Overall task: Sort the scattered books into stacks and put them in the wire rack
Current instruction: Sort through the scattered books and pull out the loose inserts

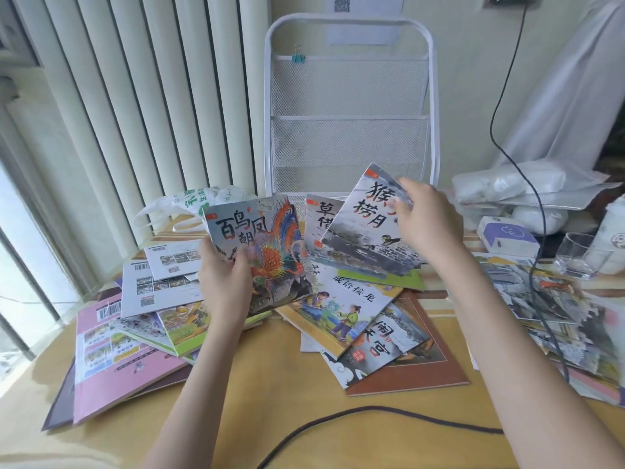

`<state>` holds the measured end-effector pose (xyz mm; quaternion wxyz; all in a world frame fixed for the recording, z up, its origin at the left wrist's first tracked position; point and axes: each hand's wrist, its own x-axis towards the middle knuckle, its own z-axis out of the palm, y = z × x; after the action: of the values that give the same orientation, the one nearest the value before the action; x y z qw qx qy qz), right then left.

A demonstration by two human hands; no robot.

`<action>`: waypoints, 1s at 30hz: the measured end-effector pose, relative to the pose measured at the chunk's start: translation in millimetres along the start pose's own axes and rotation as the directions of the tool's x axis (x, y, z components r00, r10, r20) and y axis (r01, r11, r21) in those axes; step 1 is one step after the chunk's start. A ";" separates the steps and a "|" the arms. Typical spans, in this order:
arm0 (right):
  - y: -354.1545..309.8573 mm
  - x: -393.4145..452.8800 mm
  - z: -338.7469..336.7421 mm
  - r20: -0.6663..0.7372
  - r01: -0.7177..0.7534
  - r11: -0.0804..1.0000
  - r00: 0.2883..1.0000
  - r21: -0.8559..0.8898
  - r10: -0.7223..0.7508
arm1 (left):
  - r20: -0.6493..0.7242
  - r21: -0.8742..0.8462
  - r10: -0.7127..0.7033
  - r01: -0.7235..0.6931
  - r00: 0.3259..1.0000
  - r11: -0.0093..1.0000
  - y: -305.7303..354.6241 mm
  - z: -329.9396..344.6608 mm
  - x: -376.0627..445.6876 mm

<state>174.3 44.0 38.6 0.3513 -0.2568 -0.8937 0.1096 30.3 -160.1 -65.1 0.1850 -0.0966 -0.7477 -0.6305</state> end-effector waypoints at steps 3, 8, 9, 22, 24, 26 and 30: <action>6.4 4.4 -12.7 -0.044 -0.031 0.999 0.999 0.020 0.031 | 0.018 -0.019 0.051 -0.051 0.999 0.999 8.2 1.8 3.1; 17.2 13.4 -36.4 -0.116 -0.047 0.991 0.991 0.127 0.062 | 0.050 0.008 0.169 -0.169 0.984 0.986 10.0 1.6 11.3; 19.4 14.4 -39.0 -0.123 -0.041 0.986 0.990 0.164 0.062 | 0.055 0.032 0.204 -0.206 0.977 0.978 9.6 1.3 12.2; 23.9 15.1 -19.0 -0.032 -0.030 0.954 0.999 0.298 0.041 | 0.419 -0.331 0.276 -0.137 0.865 0.933 42.6 34.1 -12.0; 23.4 12.9 -13.0 -0.014 -0.036 0.961 0.999 0.275 0.042 | 0.438 -0.364 0.236 -0.069 0.867 0.929 41.0 40.8 -17.1; 21.7 10.2 -7.3 -0.011 -0.017 0.965 1.000 0.263 0.021 | 0.444 -0.396 0.225 -0.036 0.867 0.917 42.0 44.9 -21.7; 15.8 3.6 1.5 0.016 -0.011 0.965 1.000 0.262 0.007 | 0.384 -0.351 0.312 -0.175 0.869 0.920 47.8 48.5 -34.0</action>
<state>177.0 59.3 33.6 0.3751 -0.2114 -0.8727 0.2304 71.9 -100.7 -42.0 0.0759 -0.3559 -0.6449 -0.6721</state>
